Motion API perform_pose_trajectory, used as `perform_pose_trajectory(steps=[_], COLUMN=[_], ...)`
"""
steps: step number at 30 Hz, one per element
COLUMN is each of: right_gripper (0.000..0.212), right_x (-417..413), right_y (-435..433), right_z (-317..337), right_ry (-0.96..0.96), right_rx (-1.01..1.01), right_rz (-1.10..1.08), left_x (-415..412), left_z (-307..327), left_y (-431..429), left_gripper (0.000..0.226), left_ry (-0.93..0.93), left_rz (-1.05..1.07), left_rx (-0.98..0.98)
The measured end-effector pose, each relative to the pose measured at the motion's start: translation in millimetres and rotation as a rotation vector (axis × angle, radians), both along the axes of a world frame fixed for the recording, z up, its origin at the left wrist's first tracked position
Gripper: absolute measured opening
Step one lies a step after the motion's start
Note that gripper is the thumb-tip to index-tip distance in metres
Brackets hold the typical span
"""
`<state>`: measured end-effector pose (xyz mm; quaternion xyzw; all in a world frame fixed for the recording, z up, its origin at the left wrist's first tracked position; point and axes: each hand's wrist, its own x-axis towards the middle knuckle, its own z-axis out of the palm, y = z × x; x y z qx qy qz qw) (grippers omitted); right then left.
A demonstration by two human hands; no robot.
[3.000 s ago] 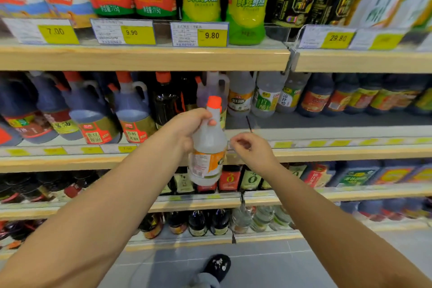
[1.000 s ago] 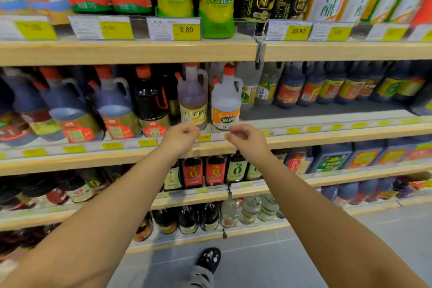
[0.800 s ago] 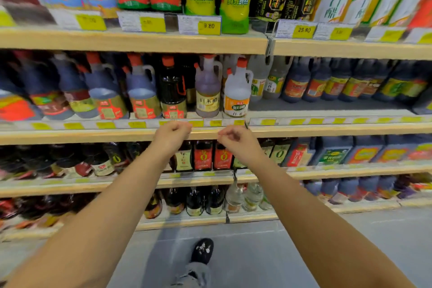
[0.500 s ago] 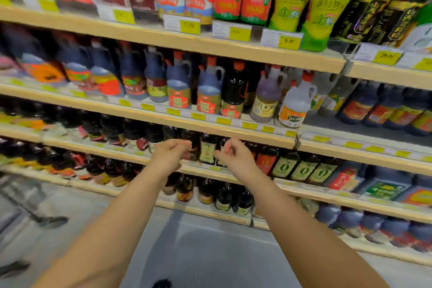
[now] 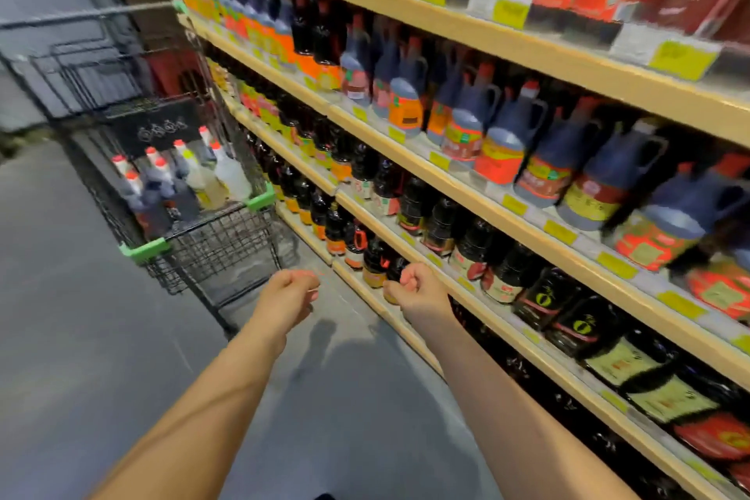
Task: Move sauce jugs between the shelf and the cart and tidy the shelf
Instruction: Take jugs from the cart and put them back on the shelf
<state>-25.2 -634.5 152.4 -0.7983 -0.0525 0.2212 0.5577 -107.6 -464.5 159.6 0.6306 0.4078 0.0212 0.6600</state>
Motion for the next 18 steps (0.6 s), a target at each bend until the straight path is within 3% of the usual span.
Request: perform_pose_trajectory(steps=[10,18], right_gripper=[0.028,0.019], right_x=[65,161], right_y=[177,306], right_z=[-14,-33], right_ry=[-0.041,0.004], right_rx=[-0.046,-0.083], right_rz=[0.201,0.404], left_x=[34,99], left_z=[-13,-35], left_y=[160,254], left_gripper=[0.023,0.010], left_ry=[-0.012,0.019], left_rz=[0.205,0.454], left_rx=[0.011,-0.085])
